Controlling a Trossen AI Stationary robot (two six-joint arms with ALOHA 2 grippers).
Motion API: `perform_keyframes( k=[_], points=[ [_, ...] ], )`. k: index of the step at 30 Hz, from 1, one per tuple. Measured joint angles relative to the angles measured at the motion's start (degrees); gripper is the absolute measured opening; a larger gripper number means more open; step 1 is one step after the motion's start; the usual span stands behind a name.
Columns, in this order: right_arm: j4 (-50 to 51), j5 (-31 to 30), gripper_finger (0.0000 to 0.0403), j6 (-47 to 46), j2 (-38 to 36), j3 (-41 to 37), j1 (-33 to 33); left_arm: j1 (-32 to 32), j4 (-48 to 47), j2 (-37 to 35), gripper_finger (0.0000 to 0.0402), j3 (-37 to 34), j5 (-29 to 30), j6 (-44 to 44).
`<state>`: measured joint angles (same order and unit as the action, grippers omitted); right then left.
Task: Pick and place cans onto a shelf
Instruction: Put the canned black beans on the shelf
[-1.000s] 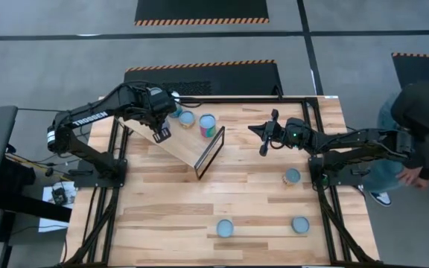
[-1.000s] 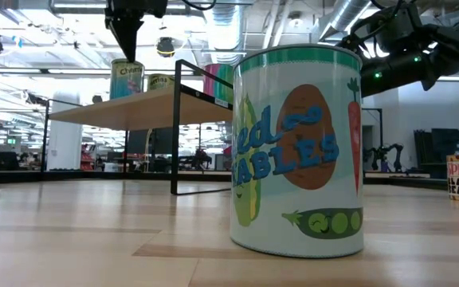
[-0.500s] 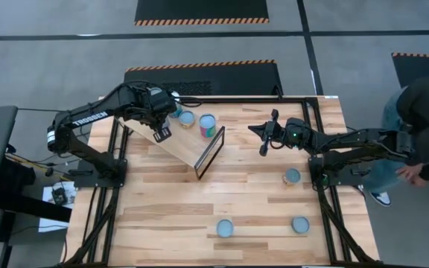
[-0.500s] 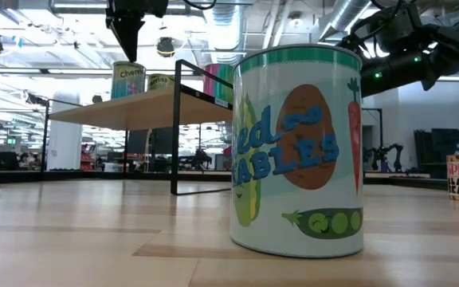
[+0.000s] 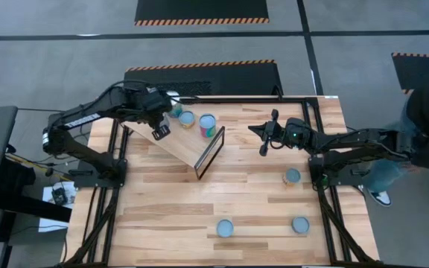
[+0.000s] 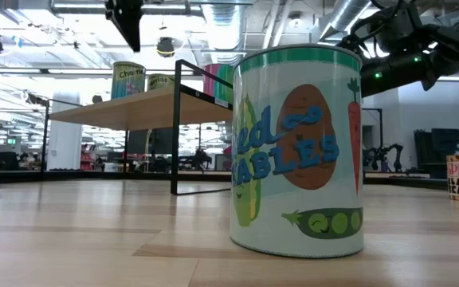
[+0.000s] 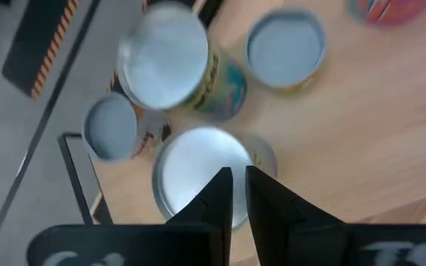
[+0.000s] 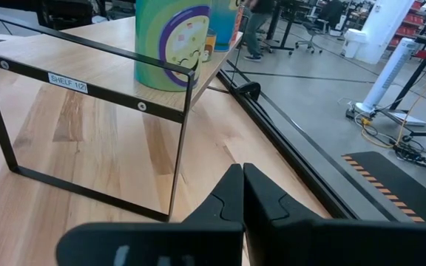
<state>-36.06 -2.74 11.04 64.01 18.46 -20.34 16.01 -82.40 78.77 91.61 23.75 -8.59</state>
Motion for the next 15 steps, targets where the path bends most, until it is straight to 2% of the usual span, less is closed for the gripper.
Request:
perform_keyframes(
  k=[4, 7, 10, 15],
  points=[
    [0.0, 0.0, 0.0012, 0.2, 0.0, 0.0, 0.0, -2.0, 4.9, -4.4, 0.002, 0.0, 0.1, 1.0],
    [-1.0, 0.7, 0.0012, 0.9, 0.0, 0.0, 0.1, -4.4, 12.8, -9.3, 0.0008, -3.4, 0.0, 2.3],
    [-5.1, 4.8, 0.0012, 1.0, 0.0, -0.5, 0.0, -6.7, 23.1, -15.2, 0.0002, -10.9, -1.4, 4.1],
    [-19.9, 10.6, 0.0012, 0.9, 1.7, -4.8, 0.0, -9.6, 43.8, -25.2, 0.0003, -28.8, -7.4, 7.5]
  ],
)
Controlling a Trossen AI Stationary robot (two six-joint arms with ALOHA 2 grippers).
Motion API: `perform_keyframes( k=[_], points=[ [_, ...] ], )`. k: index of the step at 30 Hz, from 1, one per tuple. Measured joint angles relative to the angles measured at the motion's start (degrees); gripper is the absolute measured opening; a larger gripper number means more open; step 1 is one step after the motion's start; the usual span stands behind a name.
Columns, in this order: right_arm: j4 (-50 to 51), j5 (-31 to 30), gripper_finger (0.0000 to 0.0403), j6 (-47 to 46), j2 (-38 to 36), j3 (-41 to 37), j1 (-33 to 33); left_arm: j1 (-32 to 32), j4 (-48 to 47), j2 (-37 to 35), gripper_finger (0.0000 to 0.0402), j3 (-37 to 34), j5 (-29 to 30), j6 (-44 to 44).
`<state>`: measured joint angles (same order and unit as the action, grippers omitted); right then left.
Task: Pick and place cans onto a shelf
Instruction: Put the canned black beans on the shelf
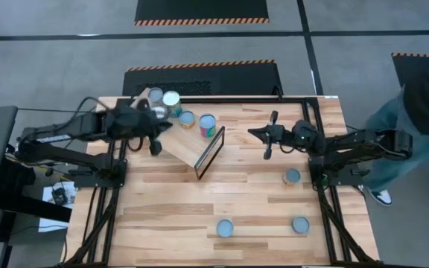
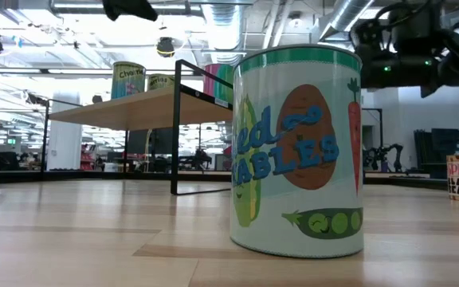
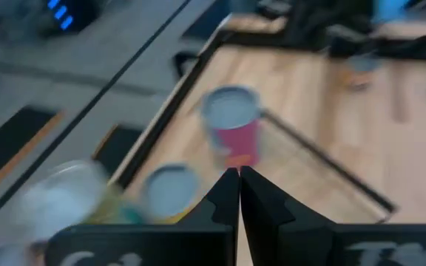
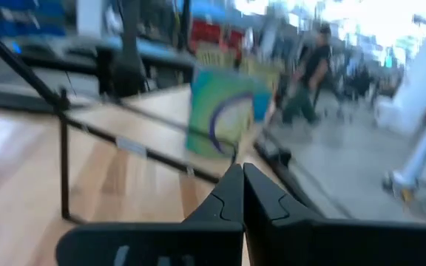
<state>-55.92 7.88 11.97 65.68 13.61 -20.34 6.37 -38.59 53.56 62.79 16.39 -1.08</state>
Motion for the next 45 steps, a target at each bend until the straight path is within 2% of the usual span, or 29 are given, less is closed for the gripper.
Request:
perform_keyframes(
  k=[3, 8, 11, 15, 18, 24, 29, 35, 42, 45],
  points=[
    [-7.5, 1.9, 0.0012, -1.2, 1.1, -1.8, 0.0, -1.4, 14.0, -5.2, 0.0004, -11.4, -3.7, 1.9],
    [-9.2, 3.2, 0.0012, -3.0, 0.5, -1.9, 0.7, -3.1, 35.0, -12.4, 0.0004, -27.6, -8.7, 3.9],
    [-9.0, 3.2, 0.0012, -4.6, -1.3, -1.9, 2.3, -3.6, 42.1, -15.6, 0.0004, -33.8, -11.1, 3.9],
    [-5.3, 0.9, 0.001, -5.1, -5.4, -1.5, 7.2, -4.2, 44.1, -19.2, 0.0004, -37.8, -13.3, 3.8],
    [7.4, -6.3, 0.0005, -5.1, -9.2, 1.9, 12.8, -5.4, 42.4, -21.6, 0.0004, -37.9, -14.6, 4.9],
    [46.5, -28.2, 0.0011, -10.9, -12.4, 16.5, 26.5, -7.8, 40.4, -27.3, 0.0004, -37.9, -17.1, 9.9],
    [67.6, -37.3, 0.0011, -22.3, -9.8, 26.4, 35.8, -7.9, 36.0, -33.1, 0.0004, -37.9, -17.0, 10.4],
    [85.8, -41.4, 0.0011, -38.9, -5.3, 33.9, 43.0, -7.9, 30.6, -40.0, 0.0004, -37.9, -17.4, 10.4],
    [104.3, -40.6, 0.0012, -56.5, 0.4, 41.5, 45.6, -7.9, 30.6, -45.1, 0.0004, -37.9, -17.6, 9.9],
    [110.6, -37.9, 0.0012, -62.7, 2.6, 44.1, 46.3, -7.9, 30.1, -46.5, 0.0004, -37.9, -17.6, 9.7]
  ],
)
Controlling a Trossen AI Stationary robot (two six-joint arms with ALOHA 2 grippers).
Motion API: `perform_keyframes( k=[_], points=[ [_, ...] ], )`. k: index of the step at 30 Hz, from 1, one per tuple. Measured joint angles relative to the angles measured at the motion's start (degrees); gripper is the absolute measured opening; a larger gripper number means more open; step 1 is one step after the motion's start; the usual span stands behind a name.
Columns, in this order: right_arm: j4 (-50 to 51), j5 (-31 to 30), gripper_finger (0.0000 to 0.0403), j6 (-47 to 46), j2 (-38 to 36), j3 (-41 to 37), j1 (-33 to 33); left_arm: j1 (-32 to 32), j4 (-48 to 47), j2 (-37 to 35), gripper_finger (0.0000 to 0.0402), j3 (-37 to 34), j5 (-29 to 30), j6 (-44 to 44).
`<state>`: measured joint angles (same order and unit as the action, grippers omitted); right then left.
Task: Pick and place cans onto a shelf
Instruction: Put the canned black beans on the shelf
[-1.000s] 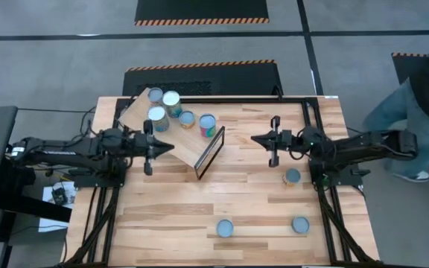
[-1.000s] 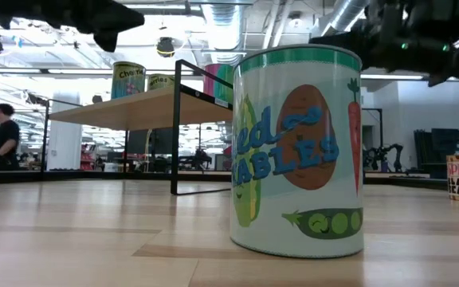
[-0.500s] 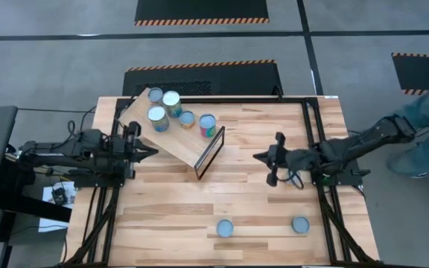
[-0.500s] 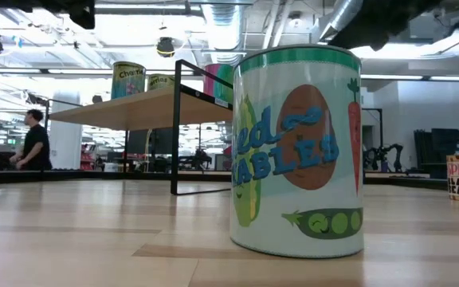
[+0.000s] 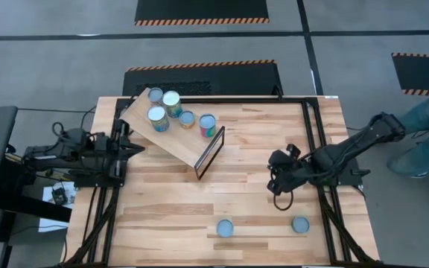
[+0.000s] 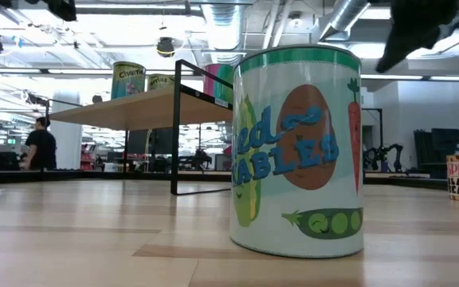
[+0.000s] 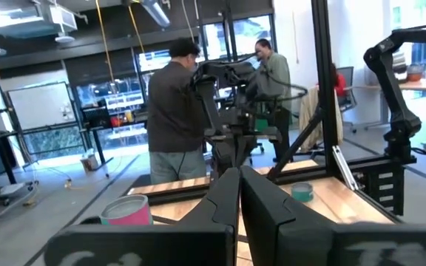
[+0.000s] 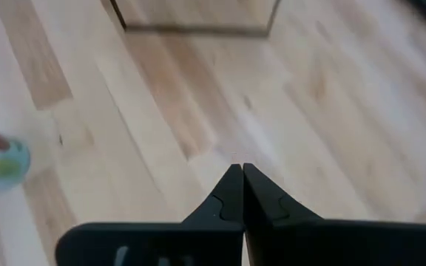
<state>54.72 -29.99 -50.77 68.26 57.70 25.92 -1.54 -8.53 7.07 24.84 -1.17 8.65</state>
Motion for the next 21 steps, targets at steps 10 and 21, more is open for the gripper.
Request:
perform_keyframes(
  k=[10, 21],
  points=[
    [14.5, 16.0, 0.0052, -18.9, 2.3, 4.2, 0.8, 0.0, -1.5, -0.4, 0.0004, 0.0, 0.0, -0.4],
    [17.8, 18.0, 0.014, -24.6, 3.4, 3.9, 2.9, 0.0, -1.2, -0.3, 0.0004, 0.0, 0.0, -0.5]
  ],
)
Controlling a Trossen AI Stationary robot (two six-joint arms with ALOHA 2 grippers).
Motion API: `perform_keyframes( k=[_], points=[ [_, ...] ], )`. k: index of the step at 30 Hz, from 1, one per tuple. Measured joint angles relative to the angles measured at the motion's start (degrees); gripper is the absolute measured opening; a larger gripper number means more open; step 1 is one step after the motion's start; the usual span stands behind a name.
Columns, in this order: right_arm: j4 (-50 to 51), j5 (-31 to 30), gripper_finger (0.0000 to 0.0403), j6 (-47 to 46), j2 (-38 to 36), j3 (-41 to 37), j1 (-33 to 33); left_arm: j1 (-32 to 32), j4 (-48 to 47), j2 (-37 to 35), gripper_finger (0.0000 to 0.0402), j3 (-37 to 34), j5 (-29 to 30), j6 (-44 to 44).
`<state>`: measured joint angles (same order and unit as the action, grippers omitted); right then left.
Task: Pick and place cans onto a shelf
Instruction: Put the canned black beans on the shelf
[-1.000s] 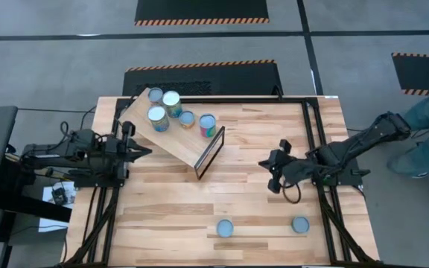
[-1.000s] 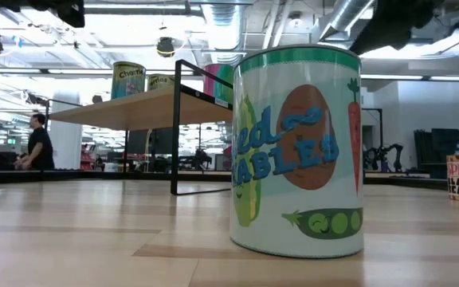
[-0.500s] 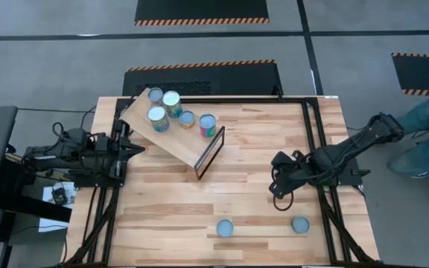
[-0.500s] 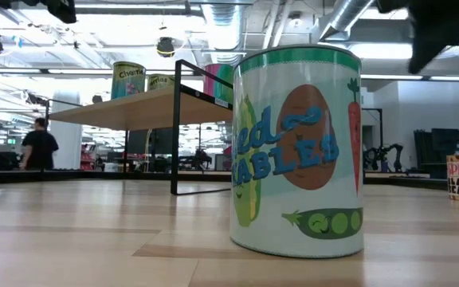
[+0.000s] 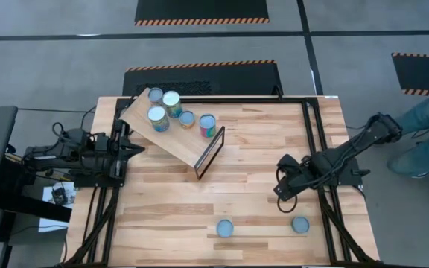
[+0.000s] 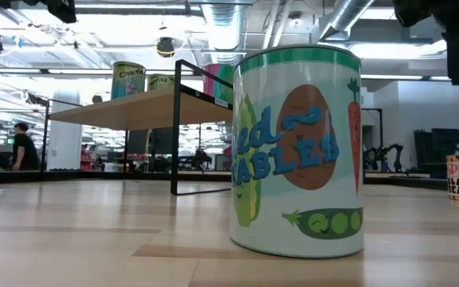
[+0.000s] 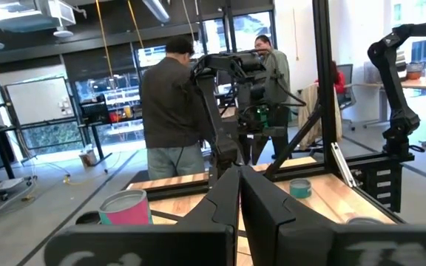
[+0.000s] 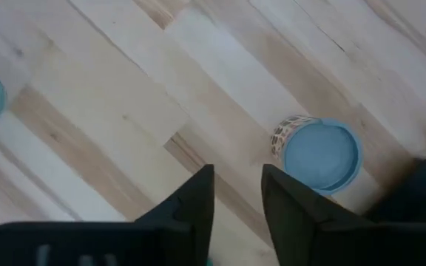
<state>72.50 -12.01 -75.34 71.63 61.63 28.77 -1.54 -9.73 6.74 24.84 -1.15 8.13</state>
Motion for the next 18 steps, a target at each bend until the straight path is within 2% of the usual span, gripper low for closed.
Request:
perform_keyframes(
  k=[8, 13, 18],
  points=[
    [2.2, 2.0, 0.0187, 0.1, 7.3, 0.0, -0.7, 0.0, -0.1, 0.0, 0.0004, 0.0, 0.0, -0.4],
    [8.2, 4.4, 0.0184, 0.7, 11.3, -0.1, -3.2, 0.0, -0.5, 0.0, 0.0004, 0.0, 0.0, -0.6],
    [3.3, 4.0, 0.0174, 1.7, 8.7, -3.1, -5.0, 0.0, -0.9, 0.0, 0.0004, 0.0, 0.0, -1.3]
  ],
)
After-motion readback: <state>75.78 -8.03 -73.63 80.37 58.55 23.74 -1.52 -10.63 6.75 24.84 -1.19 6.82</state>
